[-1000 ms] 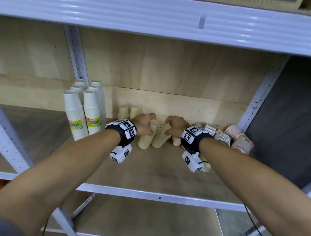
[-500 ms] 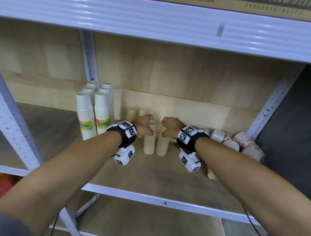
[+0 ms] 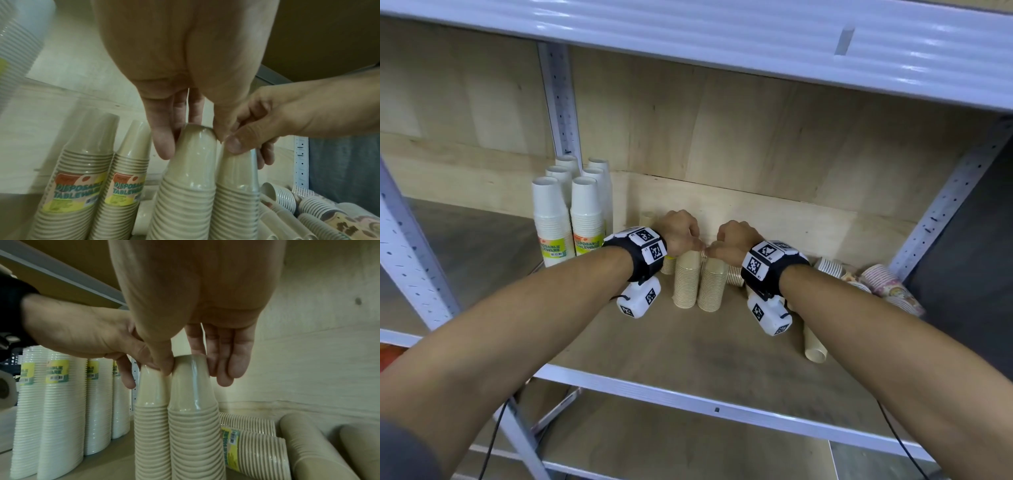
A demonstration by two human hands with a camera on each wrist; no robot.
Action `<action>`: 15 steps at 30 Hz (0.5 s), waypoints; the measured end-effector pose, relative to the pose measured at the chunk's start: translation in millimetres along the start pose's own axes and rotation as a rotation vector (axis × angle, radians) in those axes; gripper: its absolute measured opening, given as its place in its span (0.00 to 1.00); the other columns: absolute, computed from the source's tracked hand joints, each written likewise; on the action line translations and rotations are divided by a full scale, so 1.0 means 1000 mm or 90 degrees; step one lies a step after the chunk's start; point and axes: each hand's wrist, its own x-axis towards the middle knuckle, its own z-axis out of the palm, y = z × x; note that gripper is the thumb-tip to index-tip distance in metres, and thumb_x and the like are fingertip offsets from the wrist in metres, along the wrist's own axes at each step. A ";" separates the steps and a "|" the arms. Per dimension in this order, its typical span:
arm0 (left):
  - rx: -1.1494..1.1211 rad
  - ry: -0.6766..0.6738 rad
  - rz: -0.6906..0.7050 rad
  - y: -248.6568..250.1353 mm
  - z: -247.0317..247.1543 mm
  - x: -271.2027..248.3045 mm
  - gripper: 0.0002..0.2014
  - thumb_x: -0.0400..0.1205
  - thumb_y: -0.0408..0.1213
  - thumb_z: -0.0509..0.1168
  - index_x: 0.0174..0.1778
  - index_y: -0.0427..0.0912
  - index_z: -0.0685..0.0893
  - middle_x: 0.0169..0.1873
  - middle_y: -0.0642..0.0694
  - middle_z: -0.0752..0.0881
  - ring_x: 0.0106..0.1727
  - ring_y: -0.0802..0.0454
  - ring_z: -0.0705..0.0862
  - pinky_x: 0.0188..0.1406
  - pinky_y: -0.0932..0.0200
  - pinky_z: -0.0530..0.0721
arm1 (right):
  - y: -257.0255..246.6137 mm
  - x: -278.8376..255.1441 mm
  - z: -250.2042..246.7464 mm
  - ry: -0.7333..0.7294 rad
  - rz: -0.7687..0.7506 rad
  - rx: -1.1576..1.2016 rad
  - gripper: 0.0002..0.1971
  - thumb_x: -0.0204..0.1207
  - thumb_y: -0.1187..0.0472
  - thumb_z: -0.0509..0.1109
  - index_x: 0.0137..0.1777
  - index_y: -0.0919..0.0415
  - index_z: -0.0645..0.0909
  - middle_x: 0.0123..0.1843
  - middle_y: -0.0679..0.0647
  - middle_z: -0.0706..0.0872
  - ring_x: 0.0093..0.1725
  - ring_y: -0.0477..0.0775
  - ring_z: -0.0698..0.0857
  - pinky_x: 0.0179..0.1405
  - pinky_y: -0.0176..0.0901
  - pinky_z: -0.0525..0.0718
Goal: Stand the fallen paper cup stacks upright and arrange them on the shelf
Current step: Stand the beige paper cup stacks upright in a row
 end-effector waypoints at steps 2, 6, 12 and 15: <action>0.009 -0.004 0.011 0.003 -0.001 0.001 0.15 0.76 0.46 0.73 0.56 0.44 0.89 0.54 0.48 0.87 0.54 0.50 0.85 0.55 0.54 0.86 | -0.002 0.000 -0.001 -0.013 -0.008 0.007 0.18 0.68 0.48 0.75 0.50 0.62 0.85 0.49 0.59 0.87 0.47 0.58 0.87 0.39 0.43 0.85; 0.015 -0.031 0.038 0.007 -0.002 0.000 0.16 0.77 0.39 0.71 0.61 0.45 0.88 0.57 0.49 0.87 0.55 0.53 0.82 0.50 0.61 0.80 | -0.002 0.000 -0.006 -0.051 -0.039 -0.003 0.18 0.71 0.59 0.73 0.61 0.60 0.84 0.56 0.57 0.86 0.53 0.57 0.86 0.44 0.43 0.85; 0.056 -0.002 -0.007 0.006 0.000 0.003 0.24 0.74 0.52 0.72 0.64 0.48 0.83 0.58 0.45 0.84 0.57 0.47 0.83 0.54 0.54 0.84 | 0.000 0.001 -0.008 -0.025 -0.029 -0.020 0.27 0.70 0.49 0.75 0.67 0.58 0.80 0.61 0.56 0.82 0.59 0.58 0.84 0.55 0.48 0.85; 0.053 0.012 -0.012 0.007 -0.001 0.002 0.20 0.75 0.51 0.73 0.58 0.43 0.87 0.51 0.47 0.84 0.51 0.49 0.84 0.49 0.56 0.85 | 0.000 0.003 -0.007 -0.016 -0.008 -0.027 0.24 0.67 0.44 0.76 0.55 0.62 0.84 0.53 0.56 0.86 0.49 0.57 0.86 0.44 0.45 0.86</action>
